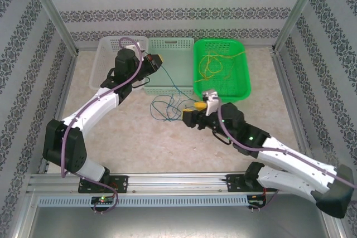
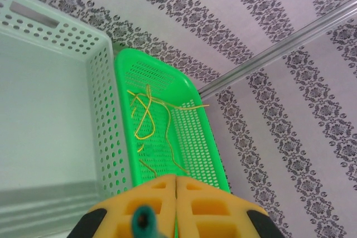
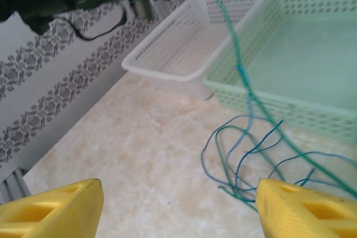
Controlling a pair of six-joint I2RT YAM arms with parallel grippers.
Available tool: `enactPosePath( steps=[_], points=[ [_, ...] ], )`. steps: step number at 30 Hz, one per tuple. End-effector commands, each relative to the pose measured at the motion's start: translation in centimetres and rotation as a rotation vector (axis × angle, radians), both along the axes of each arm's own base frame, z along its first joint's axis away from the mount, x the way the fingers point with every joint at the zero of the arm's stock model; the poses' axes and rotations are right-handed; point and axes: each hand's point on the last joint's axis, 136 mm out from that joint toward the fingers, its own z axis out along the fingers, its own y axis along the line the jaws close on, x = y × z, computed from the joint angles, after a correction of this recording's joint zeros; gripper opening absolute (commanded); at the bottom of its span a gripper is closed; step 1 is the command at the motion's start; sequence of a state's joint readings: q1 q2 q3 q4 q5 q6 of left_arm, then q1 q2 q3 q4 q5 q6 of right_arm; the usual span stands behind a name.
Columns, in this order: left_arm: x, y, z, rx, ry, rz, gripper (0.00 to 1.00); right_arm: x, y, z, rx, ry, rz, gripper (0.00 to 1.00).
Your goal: Untangle the cables
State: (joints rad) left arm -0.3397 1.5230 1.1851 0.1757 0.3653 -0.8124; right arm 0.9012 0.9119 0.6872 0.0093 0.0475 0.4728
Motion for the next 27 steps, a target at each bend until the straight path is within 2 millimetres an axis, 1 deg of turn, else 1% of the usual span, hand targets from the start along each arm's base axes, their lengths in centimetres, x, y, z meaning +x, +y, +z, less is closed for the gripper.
enactPosePath(
  steps=[1,2,5,6,10,12,16,19,22,23,25,26,27],
  points=[
    [0.7,-0.3,1.9,-0.095,-0.04,0.0,0.0,1.2,1.7,-0.9,-0.012,0.036,-0.033,0.72],
    [0.7,-0.4,1.9,-0.103,-0.04,-0.001,0.0,1.5,2.2,-1.4,-0.016,0.053,-0.035,0.72],
    [0.5,-0.3,2.2,-0.093,-0.044,0.0,0.0,2.0,3.4,-1.7,-0.006,0.059,-0.028,0.72],
    [0.5,-0.2,2.2,-0.088,-0.046,0.002,0.0,2.3,3.6,-2.1,-0.017,0.061,-0.029,0.72],
    [0.3,-0.3,3.0,-0.106,-0.066,-0.005,0.0,3.7,3.2,-4.7,-0.097,0.102,-0.108,0.75],
    [0.2,-0.5,3.4,-0.118,-0.074,-0.017,0.0,4.5,2.9,-5.9,-0.108,0.125,-0.149,0.76],
    [0.0,-0.5,3.6,-0.137,-0.073,-0.021,0.0,7.0,2.6,-7.5,-0.124,0.128,-0.226,0.79],
    [-0.4,-0.4,3.1,-0.168,-0.059,-0.015,0.0,9.2,3.7,-8.5,-0.126,0.135,-0.224,0.79],
    [-0.7,-0.1,2.9,-0.166,-0.053,-0.007,0.0,10.4,5.1,-8.8,-0.14,0.128,-0.2,0.7],
    [-0.9,0.0,3.0,-0.162,-0.057,-0.003,0.0,10.7,5.2,-9.0,-0.148,0.127,-0.203,0.64],
    [-1.1,0.2,3.2,-0.157,-0.062,0.003,0.0,11.0,4.9,-9.5,-0.162,0.124,-0.226,0.51],
    [-1.2,0.3,3.3,-0.154,-0.065,0.005,0.0,11.0,4.7,-9.7,-0.164,0.122,-0.235,0.43],
    [-1.3,0.4,3.4,-0.151,-0.066,0.005,0.0,11.0,4.6,-9.9,-0.161,0.12,-0.239,0.31]
  ],
)
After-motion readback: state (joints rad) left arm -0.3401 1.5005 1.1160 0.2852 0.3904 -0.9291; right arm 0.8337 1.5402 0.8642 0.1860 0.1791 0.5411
